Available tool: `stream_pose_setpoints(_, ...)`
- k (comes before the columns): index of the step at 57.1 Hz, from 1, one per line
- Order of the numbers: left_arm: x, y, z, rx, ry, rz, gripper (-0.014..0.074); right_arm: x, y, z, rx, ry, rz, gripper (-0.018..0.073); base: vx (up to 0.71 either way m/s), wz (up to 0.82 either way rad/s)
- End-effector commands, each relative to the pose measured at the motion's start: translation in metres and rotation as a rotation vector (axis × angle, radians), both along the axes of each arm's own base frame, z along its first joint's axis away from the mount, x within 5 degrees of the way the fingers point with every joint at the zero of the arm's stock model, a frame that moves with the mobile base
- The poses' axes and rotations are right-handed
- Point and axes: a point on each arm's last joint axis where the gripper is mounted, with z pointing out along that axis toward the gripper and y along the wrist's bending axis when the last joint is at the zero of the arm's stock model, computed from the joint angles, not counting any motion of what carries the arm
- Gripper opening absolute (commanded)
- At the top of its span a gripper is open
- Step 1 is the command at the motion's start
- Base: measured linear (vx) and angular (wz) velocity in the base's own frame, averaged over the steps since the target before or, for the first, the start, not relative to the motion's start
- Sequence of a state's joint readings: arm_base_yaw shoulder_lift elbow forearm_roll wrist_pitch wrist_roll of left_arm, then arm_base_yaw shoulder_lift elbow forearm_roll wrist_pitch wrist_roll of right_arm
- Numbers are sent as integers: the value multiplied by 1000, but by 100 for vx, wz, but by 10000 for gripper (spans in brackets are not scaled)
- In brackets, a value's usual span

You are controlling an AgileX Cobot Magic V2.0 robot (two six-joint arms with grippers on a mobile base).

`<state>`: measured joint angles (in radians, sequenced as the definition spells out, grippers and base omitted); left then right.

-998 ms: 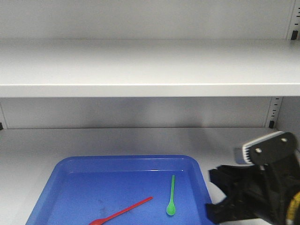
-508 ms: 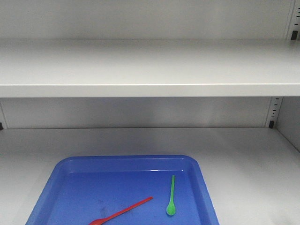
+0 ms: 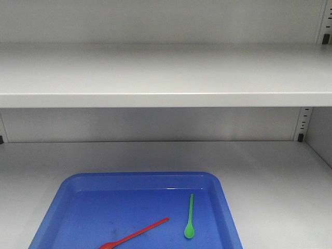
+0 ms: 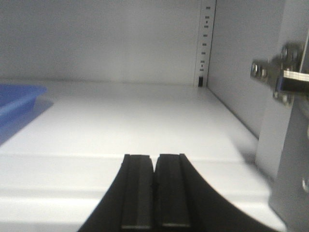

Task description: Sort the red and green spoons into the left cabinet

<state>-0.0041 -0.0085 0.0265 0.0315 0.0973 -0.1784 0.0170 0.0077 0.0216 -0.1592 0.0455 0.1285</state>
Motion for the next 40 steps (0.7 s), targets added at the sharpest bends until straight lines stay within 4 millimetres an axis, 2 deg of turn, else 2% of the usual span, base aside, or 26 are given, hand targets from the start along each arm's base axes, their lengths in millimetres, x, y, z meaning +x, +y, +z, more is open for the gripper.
stream_pose_setpoints(1, -2, -1, 9, -9, -102, -10, -7, -2, 1, 0, 1, -62, 9, -6, 0, 0)
stream_pose_setpoints(40, -2, -1, 9, -10, -103, -10, -7, -2, 2, -4, -34, -18, 33, -6, 0, 0)
